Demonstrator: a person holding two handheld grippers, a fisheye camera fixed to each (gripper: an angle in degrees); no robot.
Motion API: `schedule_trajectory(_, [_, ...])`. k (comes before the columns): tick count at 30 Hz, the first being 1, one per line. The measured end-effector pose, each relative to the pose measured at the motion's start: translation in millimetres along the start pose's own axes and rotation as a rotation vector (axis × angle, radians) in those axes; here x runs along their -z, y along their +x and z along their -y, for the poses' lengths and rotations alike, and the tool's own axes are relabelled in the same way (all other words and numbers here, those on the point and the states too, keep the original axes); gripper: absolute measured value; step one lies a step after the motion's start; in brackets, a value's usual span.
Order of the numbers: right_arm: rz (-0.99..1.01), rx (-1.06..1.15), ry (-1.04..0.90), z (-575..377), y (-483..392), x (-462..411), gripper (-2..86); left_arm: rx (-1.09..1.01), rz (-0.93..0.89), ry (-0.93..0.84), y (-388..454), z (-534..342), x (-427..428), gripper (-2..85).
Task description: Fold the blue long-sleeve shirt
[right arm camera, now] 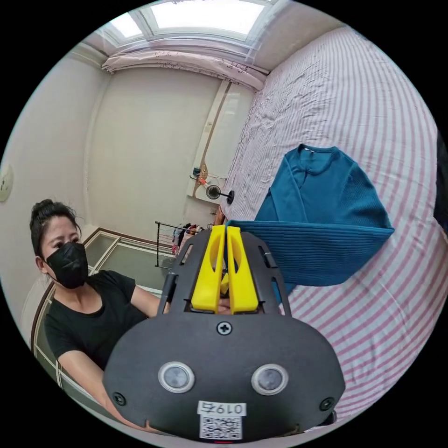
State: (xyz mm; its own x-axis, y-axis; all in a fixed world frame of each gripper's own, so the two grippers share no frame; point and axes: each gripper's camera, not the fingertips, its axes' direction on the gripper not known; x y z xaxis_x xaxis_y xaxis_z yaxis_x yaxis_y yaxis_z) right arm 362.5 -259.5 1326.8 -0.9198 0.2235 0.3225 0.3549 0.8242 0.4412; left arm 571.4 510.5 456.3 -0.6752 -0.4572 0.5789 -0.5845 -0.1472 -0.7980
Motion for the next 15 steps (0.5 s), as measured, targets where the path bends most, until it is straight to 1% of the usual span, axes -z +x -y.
schedule_trajectory(4, [-0.019,0.030,-0.079,61,-17,-74,-0.8,-0.029,-0.067,0.086,52,38,72,1.3])
schedule_trajectory(9, [-0.026,0.046,-0.198,141,-25,-189,-0.7,-0.056,-0.102,0.182,102,79,156,1.4])
schedule_trajectory(15, [-0.002,0.022,-0.307,196,-12,-310,-0.6,-0.056,-0.107,0.281,144,115,254,1.6])
